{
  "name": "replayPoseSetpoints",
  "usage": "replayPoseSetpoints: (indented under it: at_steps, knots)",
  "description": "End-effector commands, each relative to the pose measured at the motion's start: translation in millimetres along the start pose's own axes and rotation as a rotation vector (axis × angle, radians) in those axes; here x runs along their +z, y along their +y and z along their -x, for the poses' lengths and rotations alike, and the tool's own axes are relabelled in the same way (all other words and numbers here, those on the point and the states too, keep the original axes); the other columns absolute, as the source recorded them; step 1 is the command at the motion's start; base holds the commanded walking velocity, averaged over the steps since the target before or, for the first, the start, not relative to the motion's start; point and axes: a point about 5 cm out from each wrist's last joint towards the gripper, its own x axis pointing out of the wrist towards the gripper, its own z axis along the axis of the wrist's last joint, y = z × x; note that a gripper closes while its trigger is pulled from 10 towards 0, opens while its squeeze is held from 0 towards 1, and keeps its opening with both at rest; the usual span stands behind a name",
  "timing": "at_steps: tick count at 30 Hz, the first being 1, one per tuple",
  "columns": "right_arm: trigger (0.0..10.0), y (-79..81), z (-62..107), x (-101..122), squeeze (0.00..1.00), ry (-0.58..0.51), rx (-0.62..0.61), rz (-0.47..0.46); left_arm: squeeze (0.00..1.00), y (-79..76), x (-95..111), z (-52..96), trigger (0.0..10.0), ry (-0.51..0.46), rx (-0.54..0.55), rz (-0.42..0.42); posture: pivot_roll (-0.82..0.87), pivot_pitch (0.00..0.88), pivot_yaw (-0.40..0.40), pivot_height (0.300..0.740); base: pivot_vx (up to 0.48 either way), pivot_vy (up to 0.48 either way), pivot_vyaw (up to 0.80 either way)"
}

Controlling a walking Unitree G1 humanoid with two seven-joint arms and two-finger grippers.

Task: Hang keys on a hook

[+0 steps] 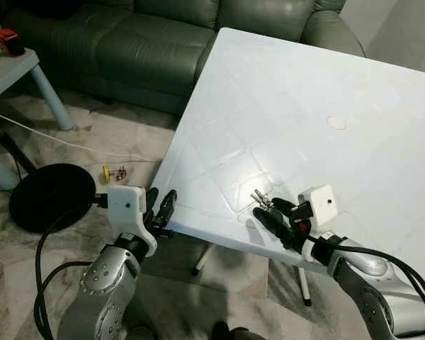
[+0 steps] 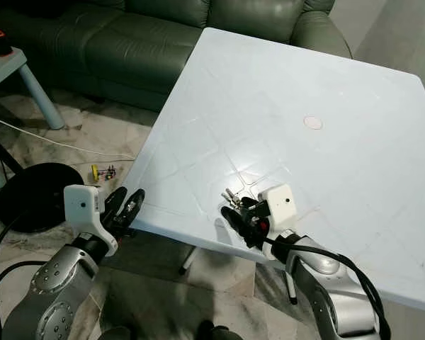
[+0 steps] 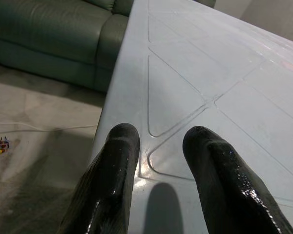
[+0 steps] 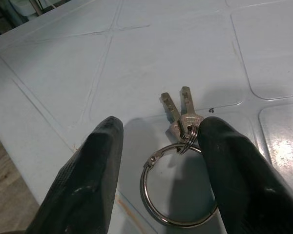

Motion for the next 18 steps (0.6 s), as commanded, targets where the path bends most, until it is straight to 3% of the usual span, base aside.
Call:
replayPoseSetpoints:
  at_steps: [1,3,8,11,12,13,14,15,16,17,18]
  knots:
    - [5.3,4.5,1.7,2.4,0.0,-0.011,-0.01,0.012,0.0,-1.5,2.4,1.8,10.0,-0.006,-0.001,0.004,0.16,0.216,-0.122,0.74,0.0,0.0,0.0]
    - [4.7,5.8,1.0,1.9,0.0,-0.01,-0.012,0.012,0.0,-1.4,2.6,1.8,10.0,-0.007,-0.001,0.005,0.16,0.216,-0.122,0.74,0.0,0.0,0.0]
    - [4.6,8.4,0.9,0.9,0.0,-0.01,-0.019,0.023,0.0,-1.8,3.3,1.6,10.0,-0.008,-0.002,0.006,0.17,0.217,-0.122,0.74,0.0,0.0,0.0]
    - [6.7,7.1,0.7,-0.3,0.0,0.001,-0.047,0.042,0.0,-1.9,3.6,1.5,10.0,-0.009,-0.003,0.005,0.17,0.216,-0.123,0.74,0.0,0.0,0.0]
    - [6.7,6.8,0.6,-0.8,0.0,0.006,-0.054,0.048,0.0,-1.9,3.6,1.5,10.0,-0.008,-0.003,0.005,0.17,0.216,-0.123,0.74,0.0,0.0,0.0]
    - [8.0,6.5,0.5,-1.0,0.0,0.01,-0.063,0.057,0.0,-1.8,3.6,1.5,10.0,-0.008,-0.003,0.006,0.17,0.216,-0.123,0.74,0.0,0.0,0.0]
    - [10.0,5.8,0.0,-1.0,0.0,0.013,-0.086,0.077,0.0,-1.8,3.6,1.7,10.0,-0.008,-0.003,0.007,0.16,0.219,-0.121,0.74,0.0,0.0,0.0]
    - [10.0,5.5,-0.4,-1.3,0.0,0.016,-0.095,0.082,0.0,-1.8,3.6,1.7,10.0,-0.008,-0.003,0.008,0.16,0.219,-0.121,0.74,0.0,0.0,0.0]
    - [9.3,5.3,-0.7,-1.4,0.0,0.016,-0.1,0.081,0.0,-1.8,3.6,1.7,10.0,-0.008,-0.003,0.008,0.16,0.219,-0.121,0.74,0.0,0.0,0.0]
    - [6.1,5.1,-0.8,-1.6,0.0,0.015,-0.109,0.08,0.0,-1.7,3.5,1.7,10.0,-0.008,-0.002,0.009,0.16,0.219,-0.121,0.74,0.0,0.0,0.0]
    - [6.1,5.1,-0.8,-1.6,0.0,0.015,-0.109,0.08,0.0,-1.7,3.5,1.7,10.0,-0.008,-0.002,0.009,0.16,0.219,-0.121,0.74,0.0,0.0,0.0]
